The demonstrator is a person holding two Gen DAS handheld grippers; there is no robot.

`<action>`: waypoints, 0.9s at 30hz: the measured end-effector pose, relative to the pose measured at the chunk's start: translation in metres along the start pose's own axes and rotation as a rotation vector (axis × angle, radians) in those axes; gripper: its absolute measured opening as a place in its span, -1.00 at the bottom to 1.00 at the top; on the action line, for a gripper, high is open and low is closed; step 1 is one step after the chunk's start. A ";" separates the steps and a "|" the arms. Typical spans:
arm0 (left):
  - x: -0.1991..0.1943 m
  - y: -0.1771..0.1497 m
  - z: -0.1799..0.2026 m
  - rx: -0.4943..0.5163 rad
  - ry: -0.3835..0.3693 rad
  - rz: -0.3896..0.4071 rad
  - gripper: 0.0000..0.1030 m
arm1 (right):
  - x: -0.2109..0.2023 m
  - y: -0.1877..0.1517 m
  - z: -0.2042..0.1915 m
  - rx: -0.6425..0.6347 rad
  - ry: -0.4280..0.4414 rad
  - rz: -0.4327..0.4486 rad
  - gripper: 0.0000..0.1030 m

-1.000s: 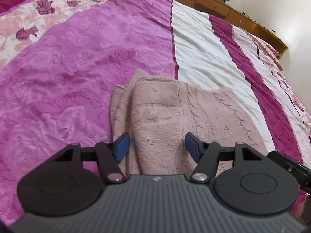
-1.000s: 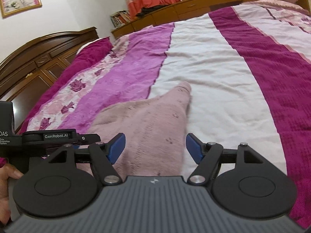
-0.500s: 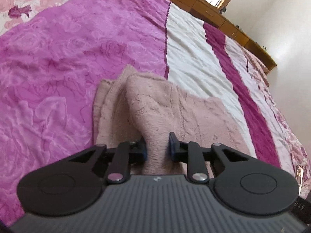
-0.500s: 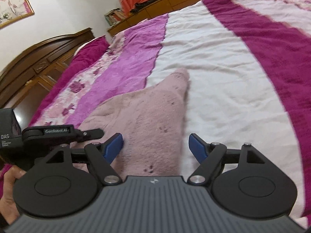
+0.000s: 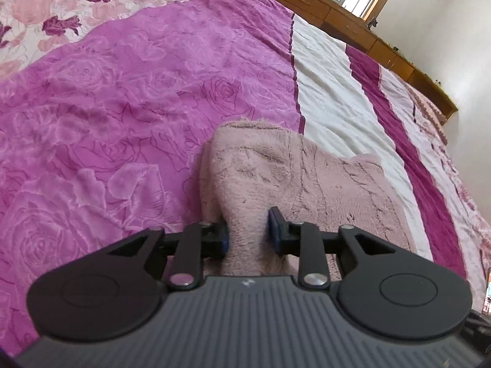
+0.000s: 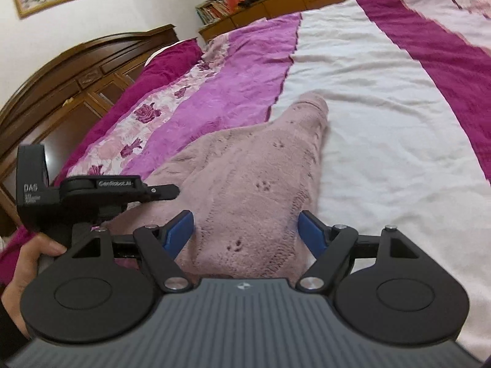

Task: Fold small clothes

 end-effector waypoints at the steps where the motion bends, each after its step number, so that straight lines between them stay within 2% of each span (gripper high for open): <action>1: -0.002 0.001 0.001 0.014 0.013 -0.004 -0.42 | -0.001 0.001 0.003 0.026 0.004 -0.004 0.57; 4: -0.009 0.002 0.006 0.072 0.061 -0.008 -0.32 | -0.002 0.006 0.016 0.090 0.004 0.000 0.58; 7: -0.017 0.001 0.008 0.111 0.104 -0.009 -0.02 | -0.002 0.009 0.024 0.126 0.003 0.009 0.61; 9: -0.020 0.000 0.005 0.107 0.115 -0.015 0.31 | -0.001 0.011 0.030 0.157 0.004 0.009 0.66; 10: -0.020 -0.001 0.003 0.093 0.109 -0.028 0.37 | 0.000 0.011 0.032 0.175 0.004 0.008 0.71; 13: -0.013 -0.007 -0.004 0.038 0.068 -0.075 0.40 | 0.004 0.012 0.040 0.221 -0.011 0.011 0.79; 24: 0.002 -0.014 -0.016 -0.123 -0.071 -0.133 0.40 | 0.030 0.010 0.056 0.364 0.097 -0.073 0.82; 27: 0.004 -0.014 -0.017 -0.148 -0.083 -0.141 0.40 | 0.033 0.010 0.056 0.366 0.101 -0.081 0.83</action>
Point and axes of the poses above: each gripper's, at about its wrist camera, not at the fingertips, and x roughly the way its jaws point, z to its right, y to its top, the point moved 6 cm from there along x, roughly the way its jaws point, and after that the axes turned 4 degrees about x, right-handed, at the moved point
